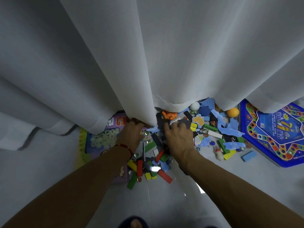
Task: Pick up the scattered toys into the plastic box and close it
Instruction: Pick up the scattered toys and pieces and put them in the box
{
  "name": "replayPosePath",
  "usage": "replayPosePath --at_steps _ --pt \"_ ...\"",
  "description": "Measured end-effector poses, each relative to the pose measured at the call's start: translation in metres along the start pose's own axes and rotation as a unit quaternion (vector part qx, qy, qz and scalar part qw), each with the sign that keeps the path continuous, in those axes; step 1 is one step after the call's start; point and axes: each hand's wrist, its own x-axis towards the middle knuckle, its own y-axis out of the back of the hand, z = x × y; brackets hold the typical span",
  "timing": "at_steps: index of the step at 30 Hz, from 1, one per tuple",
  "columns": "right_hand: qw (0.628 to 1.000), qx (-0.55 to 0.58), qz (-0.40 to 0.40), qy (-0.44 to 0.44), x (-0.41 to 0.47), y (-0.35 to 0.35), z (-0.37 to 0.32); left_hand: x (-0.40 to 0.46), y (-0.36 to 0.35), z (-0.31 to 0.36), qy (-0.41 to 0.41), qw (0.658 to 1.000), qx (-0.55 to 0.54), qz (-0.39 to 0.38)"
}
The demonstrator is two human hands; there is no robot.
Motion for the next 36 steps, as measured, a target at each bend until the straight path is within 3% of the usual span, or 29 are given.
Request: replayPosePath --at_steps 7,11,13,17,21,25,29,33,36 --pt "0.995 0.046 0.082 0.023 -0.01 -0.001 0.026 -0.027 0.001 0.007 -0.013 0.992 -0.094 0.087" --pt "0.984 0.139 0.108 -0.014 -0.029 0.01 0.051 -0.06 0.011 0.036 0.055 0.965 -0.232 0.112" --pt "0.963 0.253 0.087 -0.039 -0.048 0.025 0.06 -0.077 0.016 0.053 0.104 0.946 -0.287 0.106" --pt "0.874 0.465 0.066 -0.129 -0.099 0.057 0.079 -0.098 0.044 0.092 0.142 0.928 -0.344 0.036" --pt "0.651 0.711 0.052 -0.26 -0.152 0.094 0.105 -0.101 0.098 0.149 0.1 0.925 -0.361 -0.055" --pt "0.544 0.786 0.109 -0.273 -0.213 0.132 0.139 -0.104 0.139 0.218 0.027 0.901 -0.398 -0.173" --pt "0.487 0.801 0.205 -0.283 -0.284 0.166 0.189 -0.116 0.155 0.317 -0.012 0.861 -0.446 -0.245" --pt "0.447 0.748 0.31 -0.379 -0.365 0.178 0.247 -0.134 0.143 0.424 -0.005 0.799 -0.518 -0.305" --pt "0.463 0.667 0.32 -0.488 -0.416 0.17 0.287 -0.149 0.129 0.491 0.008 0.753 -0.554 -0.354"
